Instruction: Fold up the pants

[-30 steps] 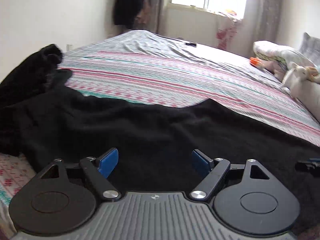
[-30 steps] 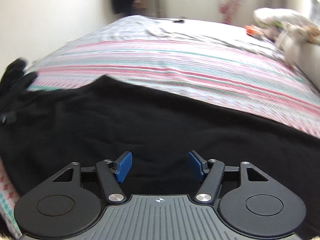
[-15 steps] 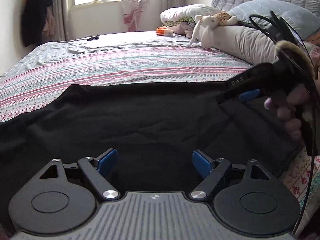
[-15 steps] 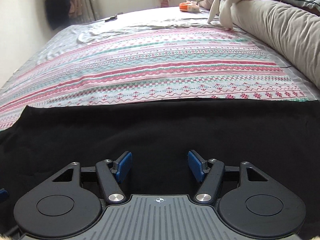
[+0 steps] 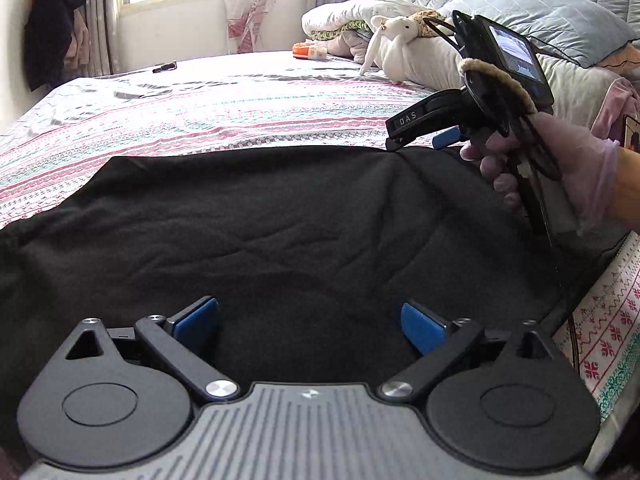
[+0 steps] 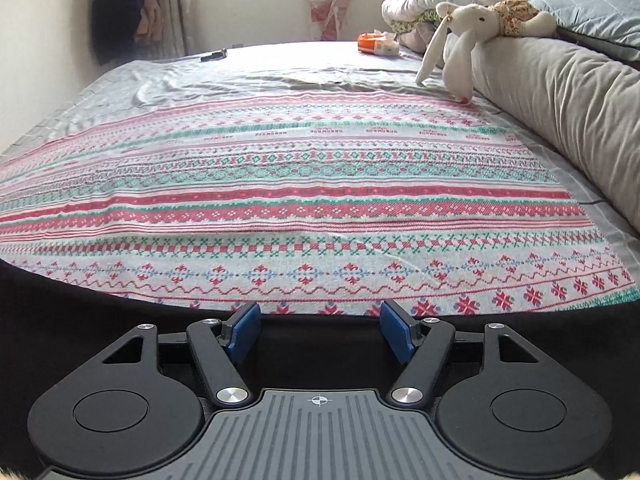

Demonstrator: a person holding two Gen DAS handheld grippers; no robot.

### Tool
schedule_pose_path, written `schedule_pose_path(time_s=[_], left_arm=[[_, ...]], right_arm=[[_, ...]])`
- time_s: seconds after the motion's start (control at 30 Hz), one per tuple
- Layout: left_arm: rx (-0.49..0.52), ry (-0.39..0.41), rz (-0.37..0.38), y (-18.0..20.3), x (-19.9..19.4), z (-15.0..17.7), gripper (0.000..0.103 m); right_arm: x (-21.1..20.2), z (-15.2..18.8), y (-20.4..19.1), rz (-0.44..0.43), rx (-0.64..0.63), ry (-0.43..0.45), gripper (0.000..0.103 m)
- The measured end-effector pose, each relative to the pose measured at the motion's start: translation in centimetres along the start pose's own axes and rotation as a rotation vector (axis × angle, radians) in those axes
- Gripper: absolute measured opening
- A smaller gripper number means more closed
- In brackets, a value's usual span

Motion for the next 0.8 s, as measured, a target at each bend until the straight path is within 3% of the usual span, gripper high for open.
schedule_pose_path(time_s=[0.13, 0.27, 0.33, 0.57, 0.67, 0.8], left_arm=[[-0.037, -0.022, 0.013, 0.0, 0.1, -0.9, 0.103], [-0.070, -0.005, 0.036, 0.4, -0.7, -2.0, 0.103], [-0.054, 0.000, 0.030, 0.8, -0.9, -2.4, 0.103], [-0.021, -0.068, -0.052, 2.2, -0.6, -2.2, 0.103], [-0.030, -0.091, -0.045, 2.7, -0.8, -2.3, 0.103], [-0.048, -0.129, -0.035, 2.9, -0.6, -2.3, 0.103]], right_arm=[[-1.0, -0.8, 1.2, -0.015, 0.084, -0.040, 0.070], [-4.5, -1.1, 1.6, -0.017, 0.059, 0.001, 0.081], [-5.8, -0.6, 2.5, 0.007, 0.048, 0.000, 0.081], [-9.1, 4.2, 9.5, 0.083, 0.188, -0.120, 0.081], [-10.6, 6.5, 12.2, 0.075, 0.267, -0.155, 0.081], [-12.6, 8.9, 14.7, 0.103, 0.281, -0.174, 0.081]])
Point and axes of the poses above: each gripper's, at about its wrist camera, not at the fingertips, and x roughly the way its jaws point, y to its right, z to its underside, the point moved 7 cm from there along x, roughly the way its jaws point, and after that the axes turned 6 degrees about -y, right-handed, at the moved point
